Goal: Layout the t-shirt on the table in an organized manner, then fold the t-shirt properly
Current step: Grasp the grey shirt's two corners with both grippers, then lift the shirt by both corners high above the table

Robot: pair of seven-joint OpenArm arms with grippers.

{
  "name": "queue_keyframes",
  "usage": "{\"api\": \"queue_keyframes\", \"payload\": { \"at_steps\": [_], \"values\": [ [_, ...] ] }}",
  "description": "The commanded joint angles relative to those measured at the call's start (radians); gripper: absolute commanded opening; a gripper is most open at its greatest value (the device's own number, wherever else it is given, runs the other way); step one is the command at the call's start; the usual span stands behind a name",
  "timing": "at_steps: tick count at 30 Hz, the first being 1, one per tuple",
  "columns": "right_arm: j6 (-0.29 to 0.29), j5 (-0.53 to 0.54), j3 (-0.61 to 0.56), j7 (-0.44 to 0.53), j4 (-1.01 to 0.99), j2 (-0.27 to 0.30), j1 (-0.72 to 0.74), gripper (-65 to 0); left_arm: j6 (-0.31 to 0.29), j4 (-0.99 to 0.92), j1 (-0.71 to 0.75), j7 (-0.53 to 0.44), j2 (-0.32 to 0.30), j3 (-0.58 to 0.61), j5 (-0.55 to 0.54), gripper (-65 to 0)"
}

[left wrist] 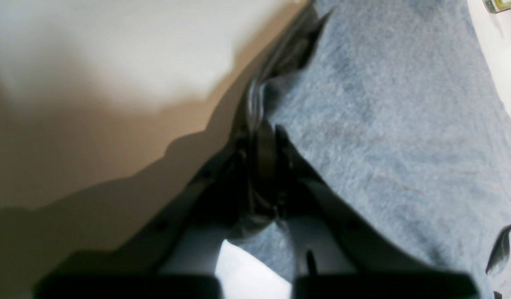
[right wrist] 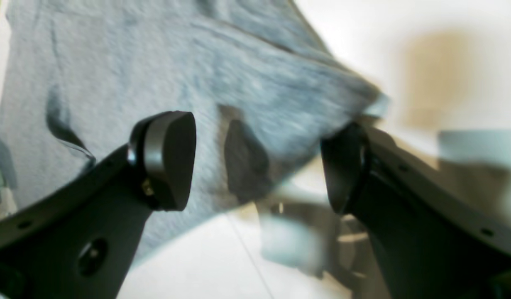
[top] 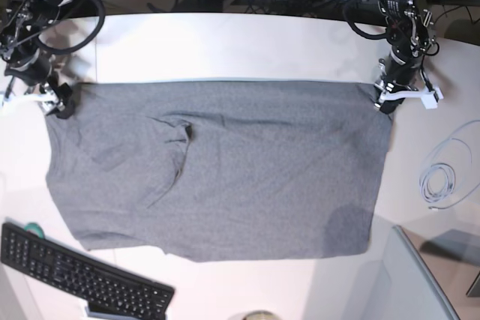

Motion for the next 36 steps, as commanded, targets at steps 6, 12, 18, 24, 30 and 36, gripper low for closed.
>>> {"api": "queue_keyframes", "payload": {
  "at_steps": [6,12,18,24,30,36],
  "values": [
    [-0.004,-0.018,-0.007,0.030,-0.032,0.003,0.008,-37.7,0.004,0.011,0.000,-0.005,-0.016,-0.002,-0.001,-65.0],
    [-0.004,-0.018,-0.001,0.031,-0.060,0.020,0.020,-65.0,0.004,0.012,0.000,-0.004,-0.016,-0.001,-0.001,-65.0],
    [0.045,-0.018,-0.001,-0.032,0.087,-0.003,-0.047,-65.0,0.004,0.089,0.066,-0.004,-0.010,-0.001,-0.001,-65.0],
    [0.049,-0.018,-0.001,-0.079,0.215,-0.015,-0.133,-65.0,0.004,0.195,0.161,-0.004,-0.007,-0.001,-0.004,-65.0],
    [0.048,-0.018,-0.007,-0.081,0.221,-0.015,-0.143,-65.0,0.004,0.204,0.179,-0.005,-0.008,-0.001,-0.003,-65.0],
    [0.045,-0.018,-0.001,-0.081,0.222,-0.015,-0.167,-65.0,0.004,0.224,0.201,-0.004,-0.007,-0.001,-0.003,-65.0]
  ]
}}
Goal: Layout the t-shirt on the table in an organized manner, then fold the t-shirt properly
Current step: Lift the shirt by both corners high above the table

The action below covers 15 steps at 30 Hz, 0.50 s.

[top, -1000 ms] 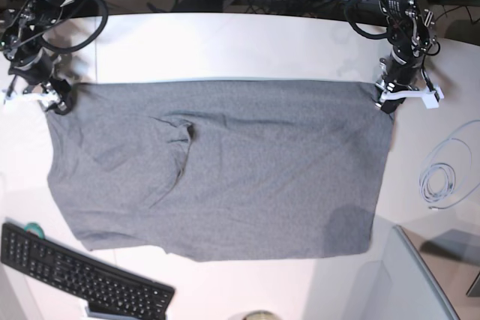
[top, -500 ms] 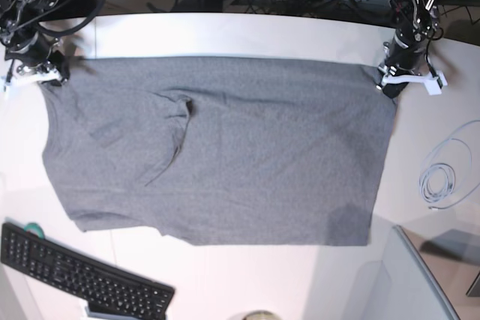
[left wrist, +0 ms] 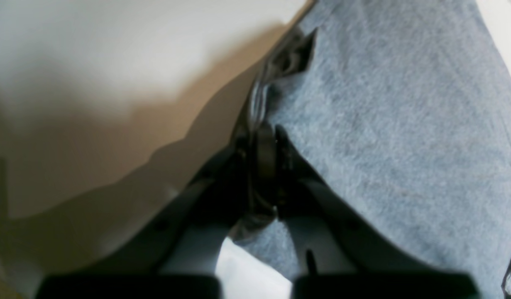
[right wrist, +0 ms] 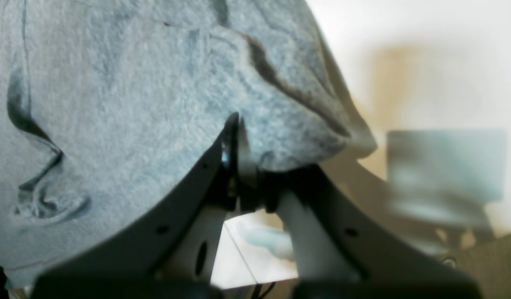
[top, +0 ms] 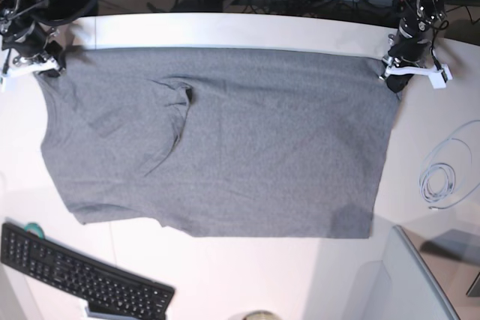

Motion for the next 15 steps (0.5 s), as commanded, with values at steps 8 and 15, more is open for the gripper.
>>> {"api": "queue_keyframes", "payload": {
  "at_steps": [8,15],
  "values": [
    [0.004,0.008,0.001,0.019,0.028,0.014,-0.006,-65.0,-0.003,0.037,0.017,-0.025,-0.011,-0.004,-0.010,-65.0],
    [0.004,0.008,0.007,-0.033,0.077,0.014,0.005,-65.0,-0.001,0.075,0.026,-0.024,-0.011,-0.004,-0.010,-65.0]
  ]
}}
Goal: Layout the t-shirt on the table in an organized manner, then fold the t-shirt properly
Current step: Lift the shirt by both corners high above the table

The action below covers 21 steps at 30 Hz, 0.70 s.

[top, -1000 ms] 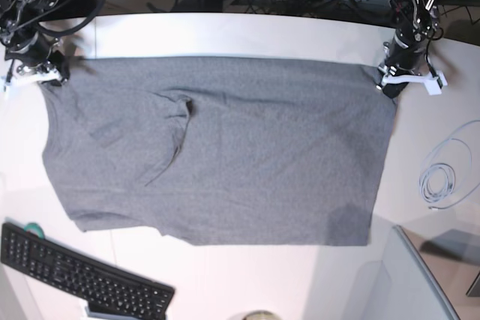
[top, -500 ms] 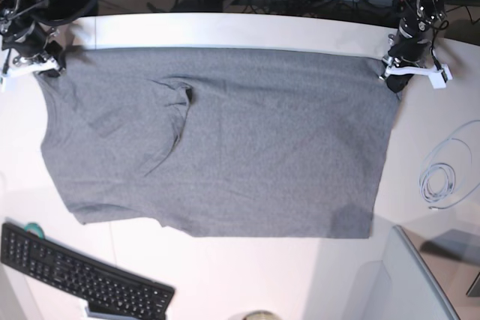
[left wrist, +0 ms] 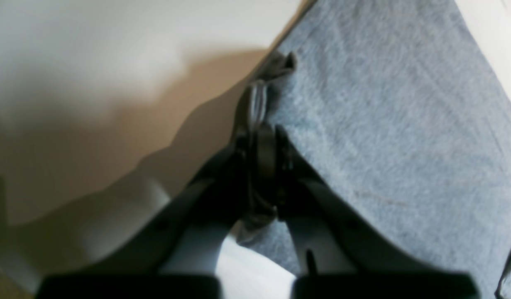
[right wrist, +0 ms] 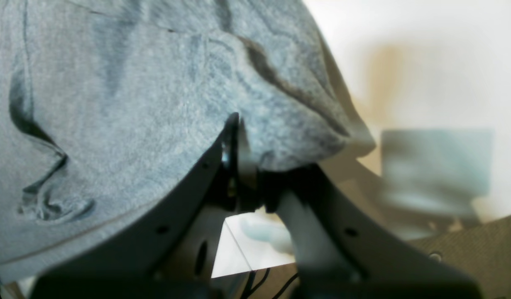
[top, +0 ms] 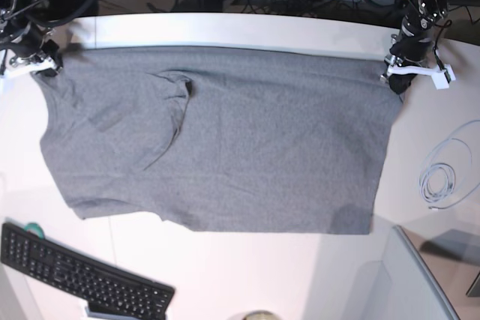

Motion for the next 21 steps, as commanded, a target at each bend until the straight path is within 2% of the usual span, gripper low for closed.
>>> {"api": "queue_keyframes", "payload": {
  "at_steps": [1,7,11,14,17,21],
  "values": [
    [0.004,0.010,0.005,0.021,0.032,0.011,-0.001,-65.0,-0.001,0.013,0.007,-0.024,-0.013,-0.004,-0.009,-65.0],
    [0.001,0.010,-0.005,0.012,0.086,0.017,0.048,-65.0,0.000,0.070,-0.028,0.053,-0.016,-0.004,-0.009,-65.0],
    [-0.002,0.004,-0.005,-0.084,0.085,0.067,0.171,-65.0,0.003,0.148,-0.131,0.162,-0.033,-0.004,0.006,-65.0],
    [-0.002,0.001,-0.007,-0.129,0.083,0.093,0.278,-65.0,0.045,0.181,-0.257,0.241,-0.039,-0.004,0.106,-65.0],
    [-0.008,0.001,-0.042,-0.143,0.072,0.134,0.372,-65.0,0.045,0.167,-0.389,0.290,-0.043,0.031,0.203,-65.0],
    [-0.084,0.006,-0.151,-0.130,-0.024,0.205,0.496,-65.0,0.045,0.093,-0.578,0.295,-0.049,0.152,0.352,-65.0]
  ]
}}
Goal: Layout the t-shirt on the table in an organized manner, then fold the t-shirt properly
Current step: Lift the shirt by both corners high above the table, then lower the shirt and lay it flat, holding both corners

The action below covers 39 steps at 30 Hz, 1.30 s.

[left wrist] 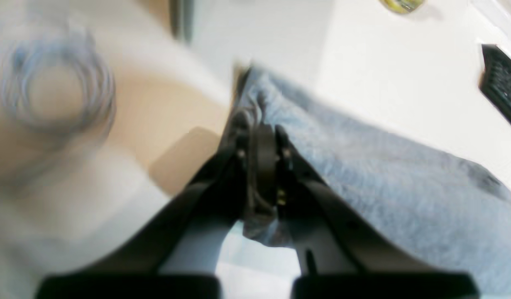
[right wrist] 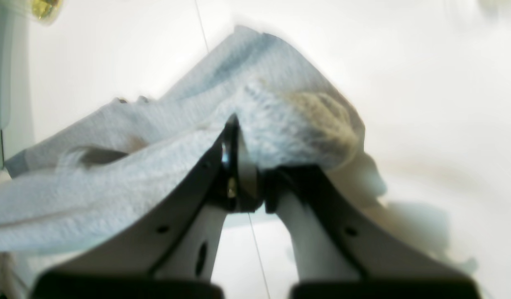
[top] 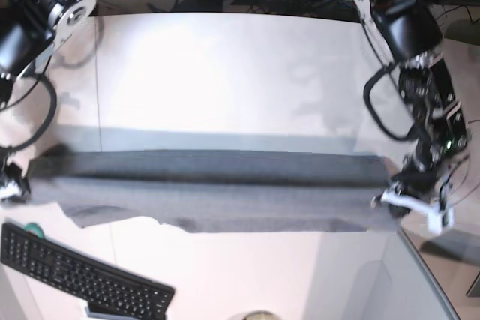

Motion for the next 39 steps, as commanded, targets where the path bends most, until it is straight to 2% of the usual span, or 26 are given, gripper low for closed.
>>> {"api": "queue_keyframes", "payload": {
  "at_steps": [1,4,8,14,20,26,33,36,39],
  "values": [
    [-0.007,0.012,-0.019,0.038,-0.016,0.027,0.054,-65.0,0.006,-0.005,-0.066,-0.032,-0.019,0.029,0.026,-65.0],
    [-0.013,0.007,-0.073,0.108,-0.120,0.066,0.134,-65.0,0.006,-0.089,-0.188,-0.033,-0.017,0.131,0.096,-65.0],
    [-0.013,0.007,-0.180,0.193,-0.258,0.123,0.245,-65.0,0.008,-0.231,-0.346,-0.035,-0.013,0.214,0.122,-65.0],
    [-0.015,0.007,-0.274,0.283,-0.395,0.178,0.400,-65.0,0.009,-0.387,-0.523,-0.156,-0.011,0.225,0.125,-65.0],
    [-0.015,0.007,-0.335,0.326,-0.427,0.232,0.538,-65.0,0.009,-0.574,-0.684,-0.256,-0.010,0.225,0.116,-65.0],
    [-0.015,0.009,-0.344,0.316,-0.422,0.274,0.677,-65.0,0.009,-0.580,-0.827,-0.262,0.026,0.216,0.115,-65.0],
    [-0.009,0.013,-0.344,0.279,-0.418,0.313,0.803,-65.0,0.009,-0.498,-0.910,-0.260,0.026,0.216,0.115,-65.0],
    [-0.007,0.015,-0.335,0.179,-0.307,0.321,0.788,-65.0,0.009,-0.390,-0.876,-0.170,0.021,0.214,0.113,-65.0],
    [-0.007,0.015,-0.272,0.033,-0.089,0.304,0.633,-65.0,0.008,-0.192,-0.730,-0.062,0.021,0.174,0.113,-65.0]
  ]
}}
